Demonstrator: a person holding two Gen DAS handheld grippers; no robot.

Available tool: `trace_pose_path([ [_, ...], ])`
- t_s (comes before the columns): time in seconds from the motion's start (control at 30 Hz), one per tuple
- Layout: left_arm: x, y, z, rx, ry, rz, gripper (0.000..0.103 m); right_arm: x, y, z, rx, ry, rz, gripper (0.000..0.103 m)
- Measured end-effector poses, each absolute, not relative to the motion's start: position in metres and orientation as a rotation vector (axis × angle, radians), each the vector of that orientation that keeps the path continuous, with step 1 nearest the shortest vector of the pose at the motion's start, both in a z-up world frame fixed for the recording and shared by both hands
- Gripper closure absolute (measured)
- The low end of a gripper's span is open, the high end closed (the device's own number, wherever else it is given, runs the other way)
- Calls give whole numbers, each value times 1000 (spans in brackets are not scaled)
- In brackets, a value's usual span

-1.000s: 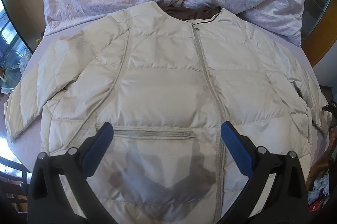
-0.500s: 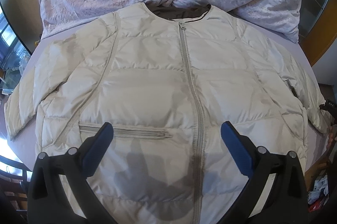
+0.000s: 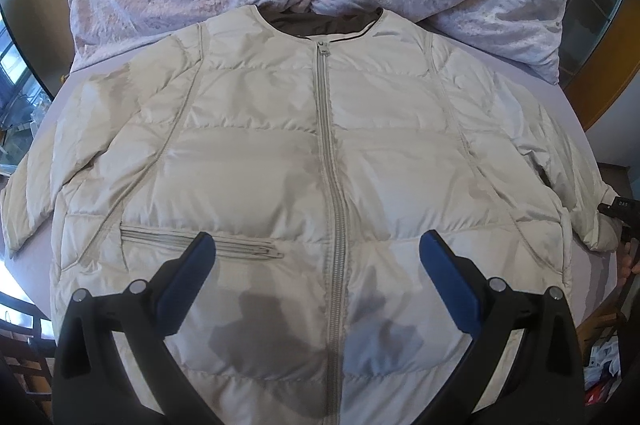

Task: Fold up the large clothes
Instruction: 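Carry the grasped sleeve across the jacket front toward the collar with the right gripper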

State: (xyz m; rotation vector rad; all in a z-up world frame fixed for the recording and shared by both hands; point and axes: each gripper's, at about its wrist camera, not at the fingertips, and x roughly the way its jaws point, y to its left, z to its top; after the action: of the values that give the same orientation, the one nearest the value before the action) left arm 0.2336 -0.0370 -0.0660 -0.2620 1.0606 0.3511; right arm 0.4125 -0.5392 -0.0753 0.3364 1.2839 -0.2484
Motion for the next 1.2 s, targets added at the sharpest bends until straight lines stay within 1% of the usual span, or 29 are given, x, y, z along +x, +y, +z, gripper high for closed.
trace_pose_path([
  [0.1, 227, -25, -66, -272, 1054, 348, 2, 409, -543, -71, 419, 1275, -255, 80],
  [0.27, 212, 11, -61, -287, 1032, 344, 2, 404, -521, -45, 488, 1212, -252, 82],
  [0.47, 189, 63, -55, -287, 991, 369, 2, 413, -448, -9, 471, 1170, -139, 82],
  [0.63, 173, 100, -55, -300, 967, 399, 2, 417, -360, 12, 439, 1171, 13, 82],
  [0.83, 157, 133, -55, -322, 949, 423, 2, 418, -260, 7, 380, 1241, 140, 82],
  [1.2, 128, 168, -58, -353, 940, 473, 2, 400, -125, -20, 276, 1364, 314, 82],
])
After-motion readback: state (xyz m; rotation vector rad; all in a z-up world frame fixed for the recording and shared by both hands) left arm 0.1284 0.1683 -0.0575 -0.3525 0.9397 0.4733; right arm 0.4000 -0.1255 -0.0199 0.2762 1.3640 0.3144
